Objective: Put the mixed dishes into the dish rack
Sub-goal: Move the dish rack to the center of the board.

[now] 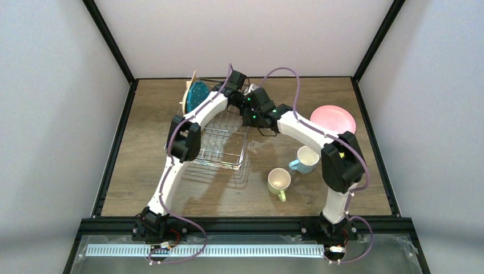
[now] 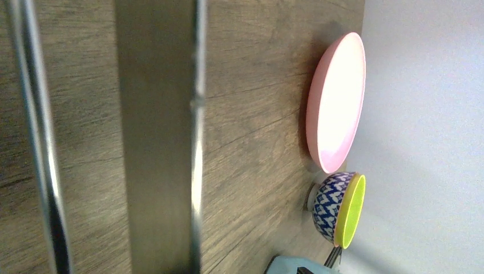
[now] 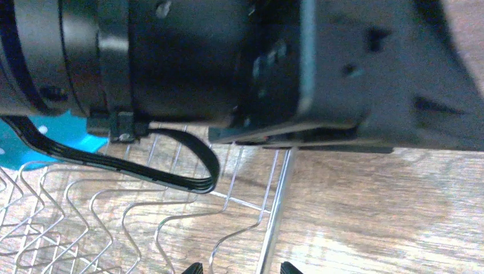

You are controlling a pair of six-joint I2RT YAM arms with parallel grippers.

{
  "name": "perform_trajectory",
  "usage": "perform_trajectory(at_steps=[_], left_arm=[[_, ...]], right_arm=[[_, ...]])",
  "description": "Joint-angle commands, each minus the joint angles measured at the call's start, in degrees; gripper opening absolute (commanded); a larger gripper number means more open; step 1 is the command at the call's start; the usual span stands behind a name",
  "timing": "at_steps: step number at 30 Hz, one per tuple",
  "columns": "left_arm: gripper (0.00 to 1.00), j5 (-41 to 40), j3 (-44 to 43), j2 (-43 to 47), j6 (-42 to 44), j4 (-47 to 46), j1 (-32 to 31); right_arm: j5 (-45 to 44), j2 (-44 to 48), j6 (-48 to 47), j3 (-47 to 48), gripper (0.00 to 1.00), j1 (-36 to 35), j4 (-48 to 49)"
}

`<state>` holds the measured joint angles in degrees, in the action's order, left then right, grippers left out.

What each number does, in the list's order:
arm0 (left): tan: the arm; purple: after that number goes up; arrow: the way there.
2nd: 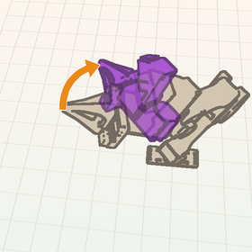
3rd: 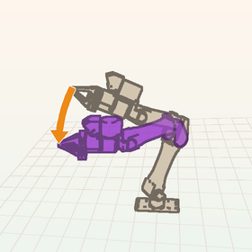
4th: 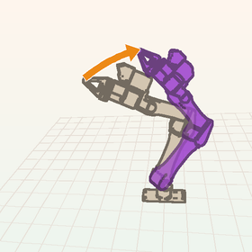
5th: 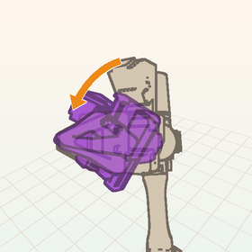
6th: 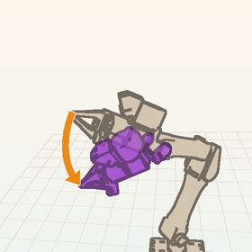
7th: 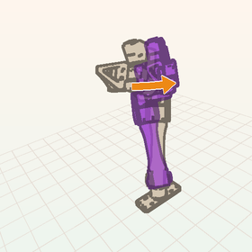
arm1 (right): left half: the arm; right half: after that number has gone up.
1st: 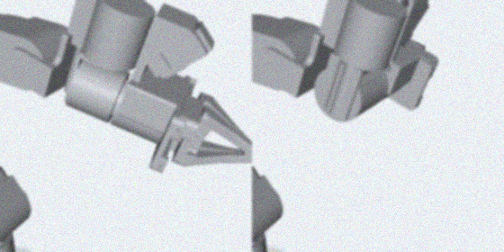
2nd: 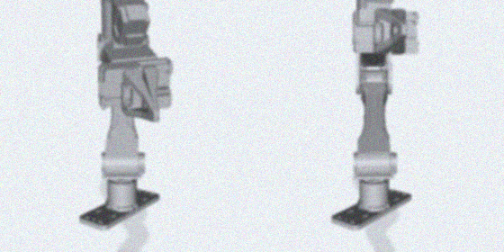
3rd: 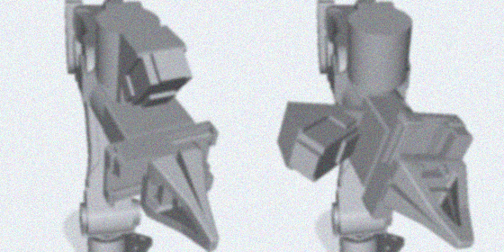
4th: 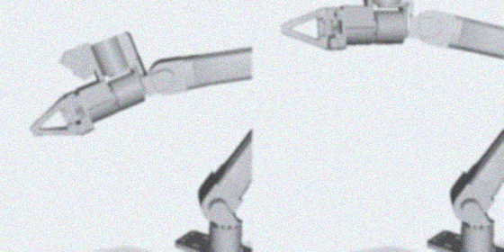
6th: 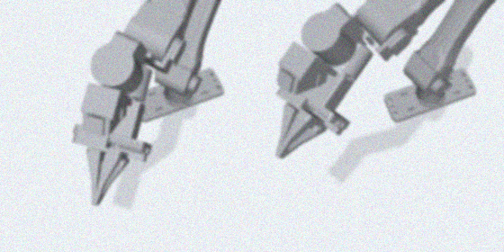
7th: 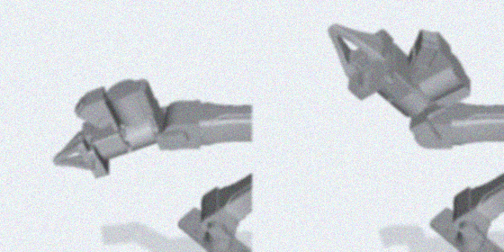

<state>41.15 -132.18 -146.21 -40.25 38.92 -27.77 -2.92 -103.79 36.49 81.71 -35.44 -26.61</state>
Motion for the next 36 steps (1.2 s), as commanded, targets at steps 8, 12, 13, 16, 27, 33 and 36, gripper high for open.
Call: perform_trajectory(at_steps=[8,12,13,16,27,33,36], left_arm=[[1.00,-1.23,5.16,1.89,3.74,4.51,1.21],[1.00,-0.41,10.04,4.35,2.63,1.23,1.48],[1.00,-0.23,11.29,4.93,2.49,0.37,1.60],[1.00,-0.02,14.34,6.33,2.45,-1.17,1.97],[1.00,-0.19,20.26,9.76,3.63,-2.76,4.09],[1.00,-0.19,23.03,10.98,4.13,-3.60,5.03],[1.00,-0.10,23.86,11.60,4.28,-3.83,5.64]], right_arm=[[-5.74,-2.80,3.52,1.49,0.74,-3.02,-3.21],[-7.30,-3.01,4.04,0.79,0.72,-2.97,-4.37],[-7.61,-3.26,4.09,0.78,0.72,-2.97,-4.71],[-8.38,-3.75,4.18,0.50,0.71,-3.04,-5.10],[-9.86,-5.47,4.48,0.62,0.69,-3.05,-5.91],[-10.91,-5.33,4.48,0.48,0.69,-3.03,-6.49],[-11.20,-5.29,4.50,0.44,0.69,-3.02,-6.68]])
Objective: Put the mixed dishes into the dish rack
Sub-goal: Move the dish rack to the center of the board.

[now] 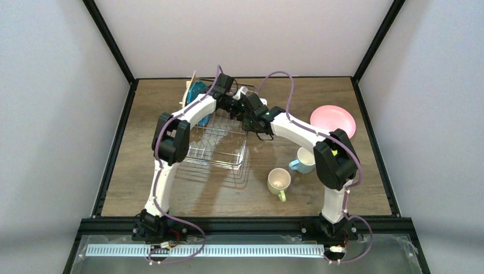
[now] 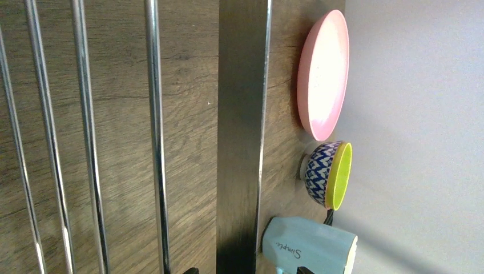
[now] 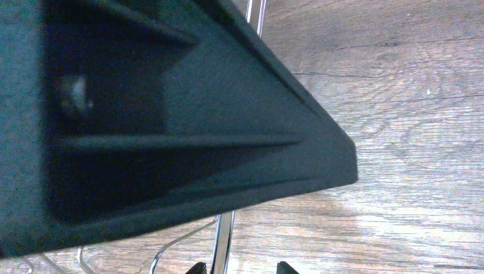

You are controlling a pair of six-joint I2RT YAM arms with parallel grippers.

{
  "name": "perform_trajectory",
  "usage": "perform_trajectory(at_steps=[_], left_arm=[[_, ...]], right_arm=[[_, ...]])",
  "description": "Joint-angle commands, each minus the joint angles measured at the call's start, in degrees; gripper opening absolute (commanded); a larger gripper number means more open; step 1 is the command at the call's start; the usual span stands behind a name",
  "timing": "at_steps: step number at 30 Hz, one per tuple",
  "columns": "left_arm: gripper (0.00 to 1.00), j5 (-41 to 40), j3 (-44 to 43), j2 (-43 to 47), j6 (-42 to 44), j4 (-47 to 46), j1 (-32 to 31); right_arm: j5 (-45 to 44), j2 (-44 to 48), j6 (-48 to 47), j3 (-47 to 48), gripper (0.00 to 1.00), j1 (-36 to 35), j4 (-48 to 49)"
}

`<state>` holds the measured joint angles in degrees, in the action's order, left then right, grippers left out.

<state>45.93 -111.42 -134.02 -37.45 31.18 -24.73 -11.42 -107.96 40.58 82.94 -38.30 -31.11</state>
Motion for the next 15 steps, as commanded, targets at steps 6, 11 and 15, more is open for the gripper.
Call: perform_trajectory(at_steps=[6,11,15], left_arm=[[1.00,-4.89,3.64,0.39,2.34,4.54,3.79],[1.00,-4.89,5.48,1.63,3.05,4.56,5.04],[1.00,-4.89,6.65,2.47,3.83,4.83,6.06]], right_arm=[[-3.46,-1.14,0.34,-0.73,0.69,-0.11,-2.60],[-4.18,-1.55,0.38,-0.57,0.69,-0.08,-2.97],[-4.26,-1.85,0.30,-0.15,0.69,0.43,-3.19]])
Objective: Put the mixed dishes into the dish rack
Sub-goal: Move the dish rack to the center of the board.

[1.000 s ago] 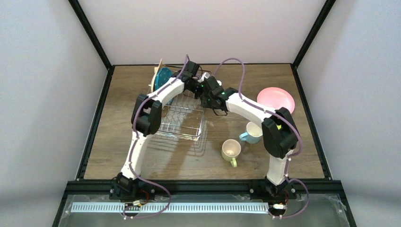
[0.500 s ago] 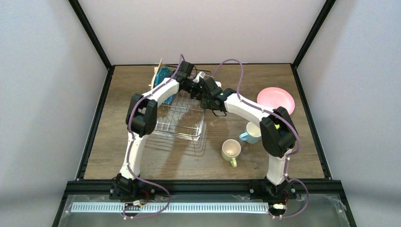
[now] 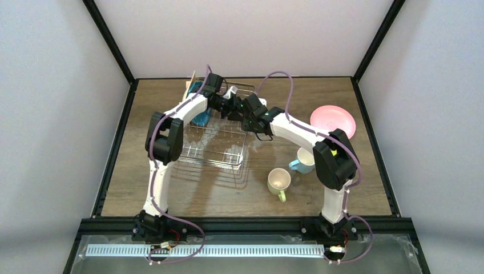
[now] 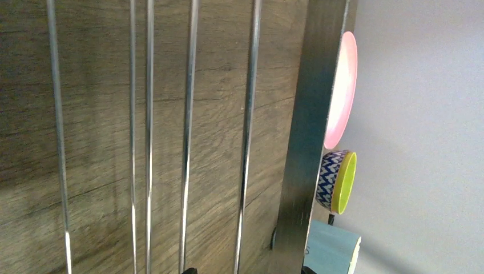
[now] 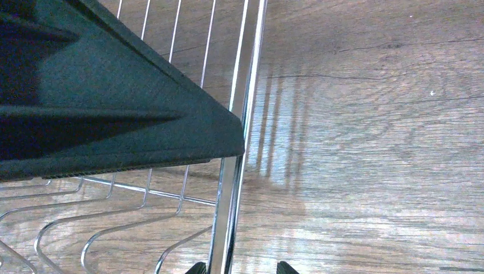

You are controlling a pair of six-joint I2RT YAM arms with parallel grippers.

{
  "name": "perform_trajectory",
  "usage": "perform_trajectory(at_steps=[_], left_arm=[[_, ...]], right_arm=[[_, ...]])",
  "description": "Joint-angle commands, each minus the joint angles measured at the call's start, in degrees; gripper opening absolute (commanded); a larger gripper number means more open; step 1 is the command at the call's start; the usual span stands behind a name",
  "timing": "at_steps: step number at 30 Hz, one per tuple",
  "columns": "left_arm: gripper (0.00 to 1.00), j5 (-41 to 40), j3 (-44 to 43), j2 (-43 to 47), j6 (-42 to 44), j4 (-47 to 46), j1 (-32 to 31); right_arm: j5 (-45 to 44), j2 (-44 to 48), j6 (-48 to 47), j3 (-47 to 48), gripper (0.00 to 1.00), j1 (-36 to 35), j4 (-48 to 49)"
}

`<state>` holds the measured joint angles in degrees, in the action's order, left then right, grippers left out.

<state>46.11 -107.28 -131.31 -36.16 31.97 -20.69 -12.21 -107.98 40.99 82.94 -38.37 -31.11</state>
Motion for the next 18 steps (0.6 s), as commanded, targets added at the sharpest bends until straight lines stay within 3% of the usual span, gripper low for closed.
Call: perform_trajectory(at_steps=[1,18], left_arm=[[1.00,-5.06,2.78,0.02,2.62,4.07,2.24],[1.00,-3.26,4.31,4.61,1.49,1.46,5.56]], right_arm=[[-3.45,-1.94,-0.10,0.03,0.69,0.65,-3.24],[-3.22,-5.04,-1.56,4.01,0.65,4.05,-4.59]])
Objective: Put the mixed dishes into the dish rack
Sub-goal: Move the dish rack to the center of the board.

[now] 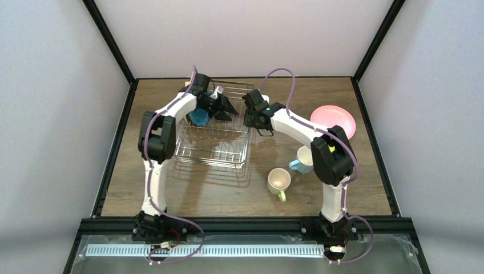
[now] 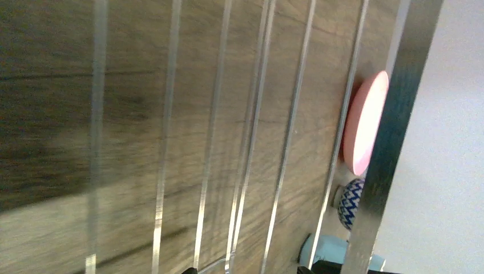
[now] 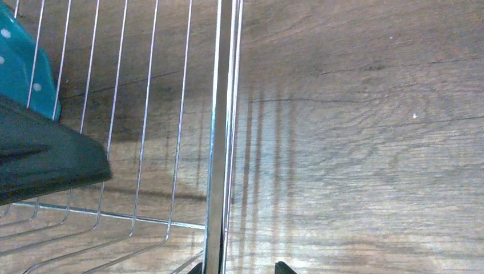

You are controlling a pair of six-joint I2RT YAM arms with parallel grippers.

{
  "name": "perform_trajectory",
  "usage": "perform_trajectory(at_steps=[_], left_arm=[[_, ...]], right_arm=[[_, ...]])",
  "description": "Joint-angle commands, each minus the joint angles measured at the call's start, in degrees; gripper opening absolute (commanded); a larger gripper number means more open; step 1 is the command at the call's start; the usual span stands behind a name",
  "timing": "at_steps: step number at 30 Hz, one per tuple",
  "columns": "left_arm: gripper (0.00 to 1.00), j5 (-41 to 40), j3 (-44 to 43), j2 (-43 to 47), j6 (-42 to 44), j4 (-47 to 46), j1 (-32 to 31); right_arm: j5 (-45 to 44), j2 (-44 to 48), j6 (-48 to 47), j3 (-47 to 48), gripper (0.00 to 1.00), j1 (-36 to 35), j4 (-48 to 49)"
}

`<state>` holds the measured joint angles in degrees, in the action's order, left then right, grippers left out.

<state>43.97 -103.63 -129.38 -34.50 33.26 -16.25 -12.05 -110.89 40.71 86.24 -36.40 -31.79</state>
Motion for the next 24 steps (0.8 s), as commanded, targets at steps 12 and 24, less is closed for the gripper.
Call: perform_trajectory(at_steps=[12,24], left_arm=[[1.00,0.99,0.24,4.23,-1.54,-2.27,1.40],[1.00,0.75,0.24,6.63,-4.10,-5.49,1.26]], right_arm=[[-2.27,-4.29,-3.28,3.27,0.65,4.44,-3.53],[-0.86,-6.80,-6.52,9.07,0.66,6.18,-4.42]])
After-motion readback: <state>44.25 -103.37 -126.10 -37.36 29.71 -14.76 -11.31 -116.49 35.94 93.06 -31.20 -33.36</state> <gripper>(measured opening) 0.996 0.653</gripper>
